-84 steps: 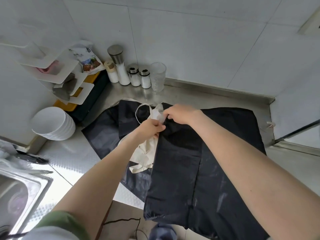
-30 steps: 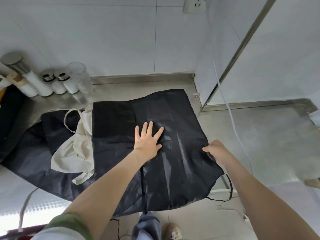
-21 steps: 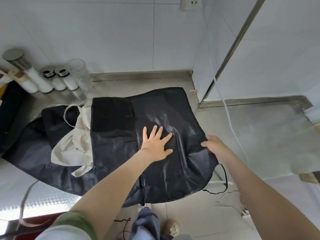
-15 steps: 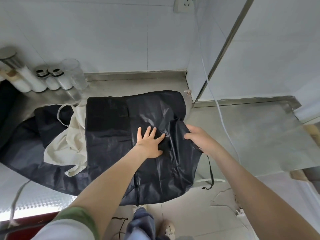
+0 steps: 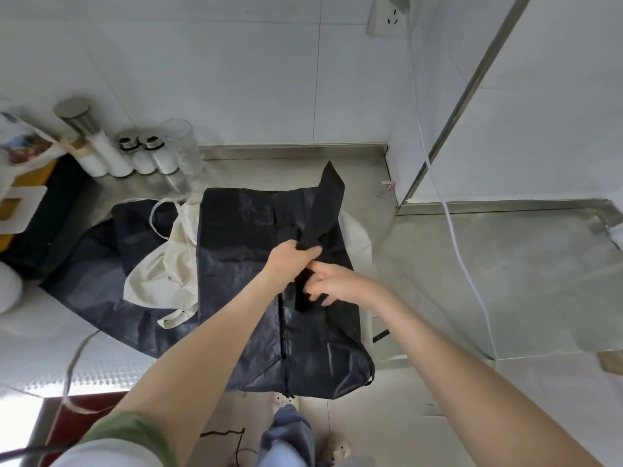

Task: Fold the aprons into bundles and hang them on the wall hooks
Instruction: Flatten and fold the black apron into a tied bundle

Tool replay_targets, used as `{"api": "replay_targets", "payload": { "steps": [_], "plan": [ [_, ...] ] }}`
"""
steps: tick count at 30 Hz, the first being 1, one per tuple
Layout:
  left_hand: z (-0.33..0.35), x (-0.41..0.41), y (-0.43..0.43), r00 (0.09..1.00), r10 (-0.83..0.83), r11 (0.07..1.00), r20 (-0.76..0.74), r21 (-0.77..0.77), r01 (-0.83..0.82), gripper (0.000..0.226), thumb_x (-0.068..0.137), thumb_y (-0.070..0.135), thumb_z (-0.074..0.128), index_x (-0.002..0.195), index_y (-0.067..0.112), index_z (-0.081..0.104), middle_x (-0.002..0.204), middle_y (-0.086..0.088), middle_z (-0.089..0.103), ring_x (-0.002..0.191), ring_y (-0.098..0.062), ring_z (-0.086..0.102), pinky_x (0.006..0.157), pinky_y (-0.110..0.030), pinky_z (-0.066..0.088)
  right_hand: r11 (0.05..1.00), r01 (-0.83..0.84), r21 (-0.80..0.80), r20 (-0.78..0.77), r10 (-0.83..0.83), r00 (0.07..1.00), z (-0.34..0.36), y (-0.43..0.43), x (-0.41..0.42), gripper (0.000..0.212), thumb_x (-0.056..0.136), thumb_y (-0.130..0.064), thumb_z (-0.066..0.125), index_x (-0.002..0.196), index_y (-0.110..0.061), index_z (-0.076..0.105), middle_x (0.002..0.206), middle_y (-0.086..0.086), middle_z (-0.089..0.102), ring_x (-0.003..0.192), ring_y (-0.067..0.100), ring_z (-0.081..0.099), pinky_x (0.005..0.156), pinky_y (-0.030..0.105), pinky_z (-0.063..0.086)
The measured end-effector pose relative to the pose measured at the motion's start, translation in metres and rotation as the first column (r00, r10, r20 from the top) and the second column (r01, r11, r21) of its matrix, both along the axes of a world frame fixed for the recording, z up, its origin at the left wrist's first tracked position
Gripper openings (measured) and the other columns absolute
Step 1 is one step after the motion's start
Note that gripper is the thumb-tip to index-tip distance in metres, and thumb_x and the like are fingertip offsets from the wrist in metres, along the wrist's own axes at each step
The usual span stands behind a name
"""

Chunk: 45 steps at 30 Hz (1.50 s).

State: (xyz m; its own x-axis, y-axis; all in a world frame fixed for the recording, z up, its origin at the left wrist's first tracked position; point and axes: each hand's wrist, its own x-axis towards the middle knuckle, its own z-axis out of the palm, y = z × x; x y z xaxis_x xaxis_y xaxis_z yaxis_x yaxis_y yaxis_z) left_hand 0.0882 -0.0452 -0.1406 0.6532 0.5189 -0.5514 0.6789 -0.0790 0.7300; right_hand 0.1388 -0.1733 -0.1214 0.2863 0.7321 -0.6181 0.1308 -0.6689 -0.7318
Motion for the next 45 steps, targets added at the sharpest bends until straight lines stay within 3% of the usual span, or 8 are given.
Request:
{"api": "replay_targets", "payload": {
  "steps": [4, 13, 17, 25, 28, 33, 37, 45],
  "plan": [
    [-0.008, -0.016, 0.006, 0.995, 0.066, 0.997, -0.075, 0.056, -0.062, 0.016, 0.09, 0.001, 0.041, 0.095, 0.004, 0.056, 0.101, -0.016, 0.059, 0.079, -0.028, 0.063, 0.054, -0.032, 0.057, 0.988, -0.021, -0.153, 0.04, 0.028, 0.999, -0.016, -0.016, 0.003, 0.053, 0.09, -0.014, 0.05, 0.141, -0.023, 0.037, 0.108, 0.008, 0.059, 0.087, 0.017, 0.057, 0.076, 0.033, 0.052],
    [-0.015, -0.032, 0.01, 0.963, -0.114, 0.985, -0.243, 0.096, 0.141, 0.018, 0.094, 0.019, 0.057, 0.092, 0.001, 0.056, 0.109, -0.011, 0.057, 0.102, -0.027, 0.058, 0.074, -0.026, 0.042, 0.918, -0.006, -0.397, -0.019, -0.001, 1.0, -0.041, -0.054, 0.014, 0.023, 0.097, -0.019, 0.048, 0.118, -0.008, 0.05, 0.098, 0.01, 0.058, 0.084, 0.027, 0.067, 0.078, 0.036, 0.057],
    [-0.013, -0.033, 0.009, 0.969, -0.02, 1.0, -0.247, -0.028, 0.014, 0.012, 0.085, -0.001, 0.057, 0.078, 0.003, 0.049, 0.068, -0.013, 0.058, 0.051, -0.023, 0.054, 0.054, -0.031, 0.051, 0.911, -0.115, -0.395, -0.031, 0.112, 0.993, -0.042, -0.052, 0.011, 0.02, 0.094, -0.016, 0.052, 0.114, -0.012, 0.053, 0.102, 0.006, 0.062, 0.089, 0.023, 0.067, 0.083, 0.032, 0.056],
    [-0.014, -0.054, -0.006, 0.895, -0.253, 0.951, -0.366, -0.262, 0.162, 0.03, 0.091, 0.008, 0.064, 0.115, -0.009, 0.057, 0.116, -0.026, 0.064, 0.077, -0.019, 0.069, 0.057, -0.027, 0.056, 0.919, -0.18, -0.351, -0.267, 0.086, 0.96, -0.042, -0.057, -0.006, 0.038, 0.095, -0.017, 0.057, 0.132, -0.018, 0.048, 0.118, 0.01, 0.063, 0.082, 0.021, 0.065, 0.076, 0.028, 0.055],
    [-0.019, -0.067, -0.016, 0.875, -0.305, 0.93, -0.376, -0.314, 0.189, 0.012, 0.093, 0.007, 0.06, 0.093, -0.005, 0.059, 0.12, -0.023, 0.064, 0.085, -0.022, 0.069, 0.06, -0.025, 0.055, 0.928, -0.158, -0.338, -0.373, 0.022, 0.927, -0.047, -0.065, -0.017, 0.042, 0.097, -0.016, 0.054, 0.138, -0.016, 0.043, 0.128, 0.011, 0.055, 0.092, 0.028, 0.066, 0.088, 0.038, 0.055],
    [-0.03, -0.079, -0.033, 0.894, -0.246, 0.933, -0.373, -0.342, 0.114, 0.016, 0.096, 0.011, 0.055, 0.104, -0.003, 0.052, 0.109, -0.02, 0.068, 0.083, -0.024, 0.066, 0.07, -0.03, 0.055, 0.936, -0.034, -0.35, -0.098, -0.001, 0.995, -0.059, -0.078, -0.036, 0.024, 0.092, -0.004, 0.055, 0.114, -0.009, 0.047, 0.101, 0.012, 0.057, 0.081, 0.026, 0.064, 0.071, 0.038, 0.059],
    [-0.029, -0.081, -0.049, 0.919, -0.174, 0.94, -0.354, -0.338, 0.048, 0.013, 0.1, 0.012, 0.043, 0.103, 0.0, 0.048, 0.107, -0.02, 0.069, 0.091, -0.029, 0.068, 0.076, -0.037, 0.057, 0.92, -0.107, -0.376, 0.292, 0.227, 0.929, -0.065, -0.097, -0.04, 0.026, 0.081, -0.006, 0.061, 0.094, -0.014, 0.04, 0.095, 0.004, 0.044, 0.078, 0.019, 0.046, 0.059, 0.026, 0.039],
    [-0.03, -0.081, -0.068, 0.954, -0.043, 0.987, -0.298, -0.16, -0.006, 0.032, 0.101, 0.011, 0.041, 0.126, -0.006, 0.053, 0.123, -0.02, 0.063, 0.09, -0.027, 0.067, 0.067, -0.03, 0.053, 0.982, 0.027, -0.185, 0.165, 0.004, 0.986, -0.077, -0.142, -0.047, 0.012, 0.081, -0.013, 0.066, 0.086, -0.015, 0.055, 0.083, -0.006, 0.051, 0.075, 0.013, 0.05, 0.064, 0.025, 0.037]
  ]
}}
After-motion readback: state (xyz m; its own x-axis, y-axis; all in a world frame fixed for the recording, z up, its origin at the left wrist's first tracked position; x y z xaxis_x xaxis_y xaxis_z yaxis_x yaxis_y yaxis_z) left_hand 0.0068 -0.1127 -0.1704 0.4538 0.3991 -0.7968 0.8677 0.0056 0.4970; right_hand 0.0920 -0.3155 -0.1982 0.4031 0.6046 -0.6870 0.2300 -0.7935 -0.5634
